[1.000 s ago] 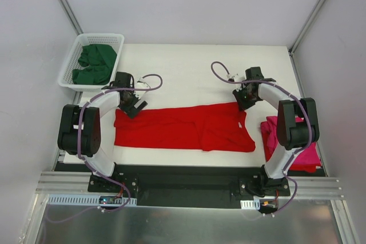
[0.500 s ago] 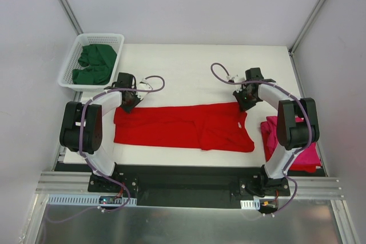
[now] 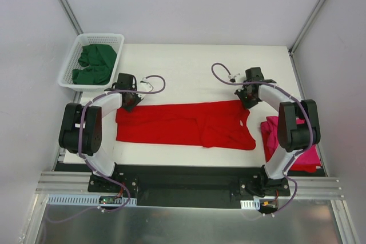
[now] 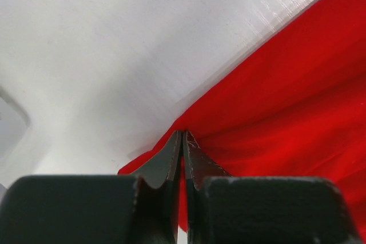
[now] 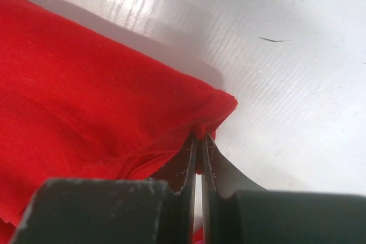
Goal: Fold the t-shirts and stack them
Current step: Fold the other side of the tshirt into a rectangle
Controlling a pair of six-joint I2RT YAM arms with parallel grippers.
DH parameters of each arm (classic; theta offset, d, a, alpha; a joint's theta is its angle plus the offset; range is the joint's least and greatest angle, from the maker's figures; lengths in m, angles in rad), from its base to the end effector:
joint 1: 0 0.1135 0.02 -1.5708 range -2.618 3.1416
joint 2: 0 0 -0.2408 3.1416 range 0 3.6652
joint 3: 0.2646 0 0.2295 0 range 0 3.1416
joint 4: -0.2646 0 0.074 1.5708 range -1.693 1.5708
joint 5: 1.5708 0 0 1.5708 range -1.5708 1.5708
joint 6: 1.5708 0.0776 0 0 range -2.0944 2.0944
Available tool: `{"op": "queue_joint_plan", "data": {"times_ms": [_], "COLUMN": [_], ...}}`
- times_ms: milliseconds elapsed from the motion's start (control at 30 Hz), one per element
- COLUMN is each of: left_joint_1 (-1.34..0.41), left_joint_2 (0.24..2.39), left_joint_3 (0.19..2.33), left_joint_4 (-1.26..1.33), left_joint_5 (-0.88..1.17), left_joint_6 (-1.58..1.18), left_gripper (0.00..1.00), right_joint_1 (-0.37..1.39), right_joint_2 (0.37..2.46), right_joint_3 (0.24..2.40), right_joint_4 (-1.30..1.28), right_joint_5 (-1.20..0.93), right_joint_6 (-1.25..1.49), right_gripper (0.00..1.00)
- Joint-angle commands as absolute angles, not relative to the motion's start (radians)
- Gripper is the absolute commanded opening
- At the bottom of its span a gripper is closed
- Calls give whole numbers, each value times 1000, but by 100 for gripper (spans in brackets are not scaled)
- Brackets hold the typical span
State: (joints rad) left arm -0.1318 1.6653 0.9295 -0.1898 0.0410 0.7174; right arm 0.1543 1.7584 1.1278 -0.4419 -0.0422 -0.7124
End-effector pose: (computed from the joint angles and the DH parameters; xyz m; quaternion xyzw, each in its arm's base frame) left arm 0.3350 -0.0476 0.1280 0.3966 0.8613 0.0729 0.3091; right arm 0.3470 0.0573 0.1348 -0.4116 0.8772 -0.0483 0.2426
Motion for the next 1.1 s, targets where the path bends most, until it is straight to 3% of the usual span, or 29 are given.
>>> {"op": "queue_joint_plan", "data": {"times_ms": [0,1033,1067], "left_joint_1": [-143,-196,-198], "left_joint_2": [1588,1480,1480], "left_joint_3": [920,894,894], "left_joint_4": [-156,-115,-112], "left_joint_5": [14,-26,-29], "left_joint_6": [722,759,759], "left_gripper": [0,0,4], "right_joint_1": [147,101,101], "right_joint_2": [1690,1703,1700], "right_joint_3": [1155,1249,1247], "right_joint_4": [-417,-446,-445], "right_joint_5": [38,87,84], "right_joint_6": [-707,-749,-747], "right_gripper": [1,1,4]}}
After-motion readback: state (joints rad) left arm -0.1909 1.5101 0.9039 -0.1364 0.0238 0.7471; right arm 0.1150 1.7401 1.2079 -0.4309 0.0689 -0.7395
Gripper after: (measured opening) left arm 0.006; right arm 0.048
